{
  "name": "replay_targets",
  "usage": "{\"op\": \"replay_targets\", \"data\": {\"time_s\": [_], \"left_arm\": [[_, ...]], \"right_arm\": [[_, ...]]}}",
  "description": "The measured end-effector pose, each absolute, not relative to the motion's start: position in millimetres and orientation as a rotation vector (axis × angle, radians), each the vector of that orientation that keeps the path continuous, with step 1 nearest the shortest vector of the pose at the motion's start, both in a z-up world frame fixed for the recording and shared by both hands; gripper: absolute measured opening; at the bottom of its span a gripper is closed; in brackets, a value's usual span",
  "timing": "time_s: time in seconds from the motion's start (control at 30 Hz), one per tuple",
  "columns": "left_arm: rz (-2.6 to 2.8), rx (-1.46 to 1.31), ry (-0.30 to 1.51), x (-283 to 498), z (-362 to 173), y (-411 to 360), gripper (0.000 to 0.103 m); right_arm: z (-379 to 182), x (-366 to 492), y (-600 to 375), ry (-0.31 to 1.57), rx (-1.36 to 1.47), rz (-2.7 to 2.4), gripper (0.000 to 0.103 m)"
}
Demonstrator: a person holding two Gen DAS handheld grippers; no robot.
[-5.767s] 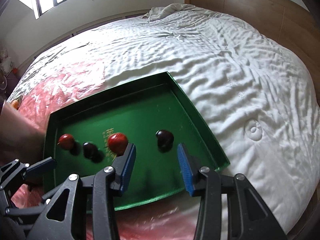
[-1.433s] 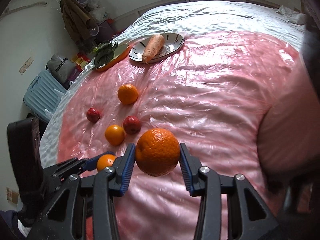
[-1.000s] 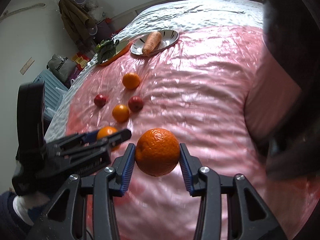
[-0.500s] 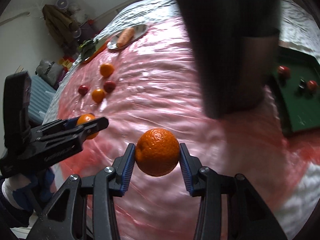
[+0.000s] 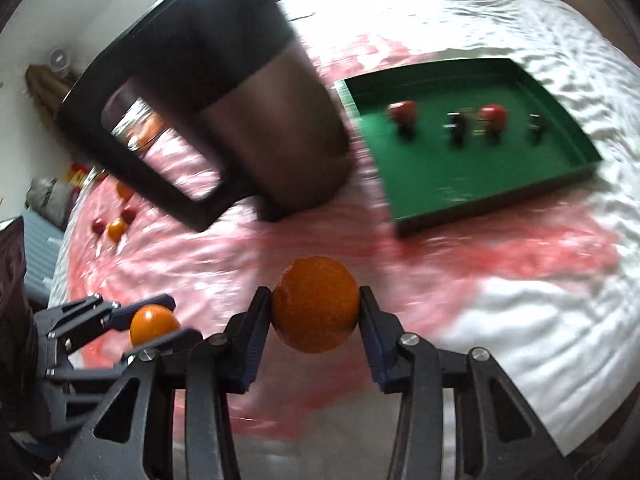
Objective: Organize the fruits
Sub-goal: 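Carry both oranges past the kettle and lower them into the green tray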
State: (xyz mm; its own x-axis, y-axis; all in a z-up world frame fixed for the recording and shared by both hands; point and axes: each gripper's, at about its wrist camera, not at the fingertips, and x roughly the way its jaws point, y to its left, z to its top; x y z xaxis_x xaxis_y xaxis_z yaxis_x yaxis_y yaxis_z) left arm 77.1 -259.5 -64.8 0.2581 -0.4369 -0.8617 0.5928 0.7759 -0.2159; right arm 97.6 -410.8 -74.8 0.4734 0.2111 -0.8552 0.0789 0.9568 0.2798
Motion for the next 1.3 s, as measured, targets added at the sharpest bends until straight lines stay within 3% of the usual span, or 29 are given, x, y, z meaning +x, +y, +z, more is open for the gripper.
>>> {"op": "replay_targets", "data": {"time_s": [0.23,0.6,0.9,1.3], "left_arm": [[-0.8,0.171,1.078,90,-57,-338,0.037],[-0.701,0.165,1.022,170,-70,-439,0.037],[-0.621,0.189,1.068,199,-110,-465,0.037],[-0.605,0.226,1.077,198,-123,-474,0.037]], "right_arm": [[-70,104,-483,1.025,0.326,-0.006,0.079],[-77,165,-601,0.955,0.306,-0.085,0.079],[-116,205,-639,1.014,0.278,-0.088,0.079],[-131,211,-645,1.052,0.233,-0.093,0.08]]}}
